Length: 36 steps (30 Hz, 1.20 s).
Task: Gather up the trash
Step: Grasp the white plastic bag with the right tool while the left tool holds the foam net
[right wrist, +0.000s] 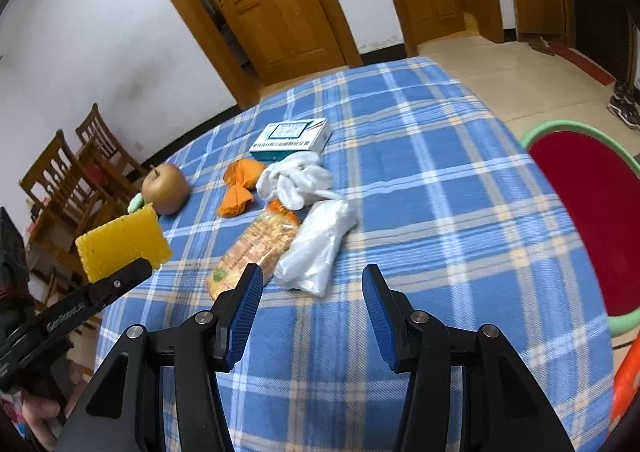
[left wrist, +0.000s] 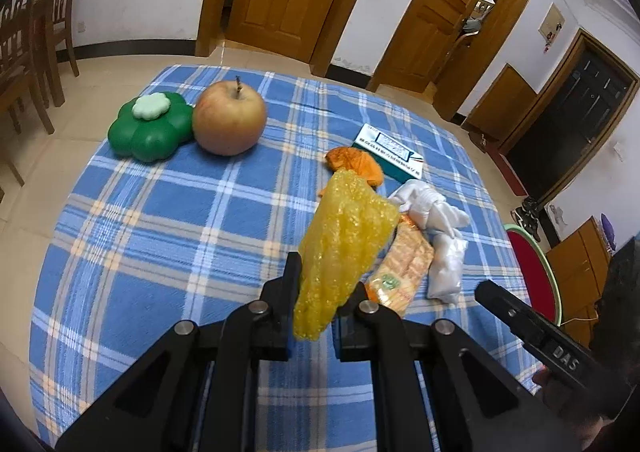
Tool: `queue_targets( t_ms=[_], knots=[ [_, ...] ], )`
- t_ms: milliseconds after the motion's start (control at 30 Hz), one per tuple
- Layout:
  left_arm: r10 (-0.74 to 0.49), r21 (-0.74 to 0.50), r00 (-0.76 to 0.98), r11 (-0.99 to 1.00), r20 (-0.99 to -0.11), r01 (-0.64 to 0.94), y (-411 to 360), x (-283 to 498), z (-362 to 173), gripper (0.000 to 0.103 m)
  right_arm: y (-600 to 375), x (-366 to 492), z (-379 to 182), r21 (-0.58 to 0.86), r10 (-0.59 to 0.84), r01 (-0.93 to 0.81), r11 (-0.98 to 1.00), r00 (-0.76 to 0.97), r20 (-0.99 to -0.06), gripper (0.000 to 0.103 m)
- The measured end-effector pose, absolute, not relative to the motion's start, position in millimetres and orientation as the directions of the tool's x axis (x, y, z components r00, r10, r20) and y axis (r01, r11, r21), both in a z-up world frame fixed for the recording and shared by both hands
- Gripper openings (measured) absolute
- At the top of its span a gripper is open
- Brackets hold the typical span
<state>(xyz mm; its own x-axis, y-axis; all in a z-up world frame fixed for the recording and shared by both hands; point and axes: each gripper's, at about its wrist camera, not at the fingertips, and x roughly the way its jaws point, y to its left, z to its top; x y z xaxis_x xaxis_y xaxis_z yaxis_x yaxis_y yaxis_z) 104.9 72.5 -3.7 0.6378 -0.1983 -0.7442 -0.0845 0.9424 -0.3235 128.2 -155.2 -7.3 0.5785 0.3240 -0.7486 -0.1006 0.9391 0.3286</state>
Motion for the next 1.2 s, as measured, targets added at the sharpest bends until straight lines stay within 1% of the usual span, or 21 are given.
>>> queue_targets(
  t_ms=[200, 500, 600, 667, 700, 933, 1200],
  knots=[
    [-0.171, -0.309, 0.632, 0.944, -0.756, -0.114, 77.8, 103.4, -9.5, 0.012, -147.3, 138.8, -20.0, 0.305, 0.301, -0.089, 0.948, 0.561, -0.771, 0.053],
    [-0.148, -0.291, 0.634, 0.948, -0.759, -0.128, 80.7, 102.3, -12.3, 0.012, -141.1, 144.7, -31.9, 0.296, 0.298, -0.094, 0.951, 0.549, -0.781, 0.052],
    [-0.145, -0.289, 0.635, 0.949, -0.759, -0.129, 79.7, 102.4, -12.0, 0.012, -139.2, 143.0, -32.6, 0.297, 0.302, -0.101, 0.949, 0.552, -0.778, 0.049],
    [-0.144, -0.287, 0.635, 0.949, -0.759, -0.128, 79.2, 103.2, -11.6, 0.012, -138.3, 143.2, -33.0, 0.300, 0.308, -0.107, 0.948, 0.550, -0.777, 0.043],
    [-0.143, -0.285, 0.634, 0.950, -0.760, -0.128, 79.3, 103.7, -11.9, 0.012, -138.2, 143.3, -33.8, 0.300, 0.307, -0.107, 0.948, 0.549, -0.777, 0.036],
    [-0.142, -0.284, 0.635, 0.950, -0.759, -0.127, 77.0, 101.6, -10.7, 0.012, -143.1, 141.2, -34.5, 0.326, 0.327, -0.104, 0.940, 0.554, -0.766, 0.031],
    [-0.141, -0.276, 0.640, 0.954, -0.755, -0.116, 68.5, 96.5, -6.2, 0.012, -154.2, 122.6, -25.5, 0.348, 0.347, -0.110, 0.931, 0.569, -0.746, 0.031]
  ],
)
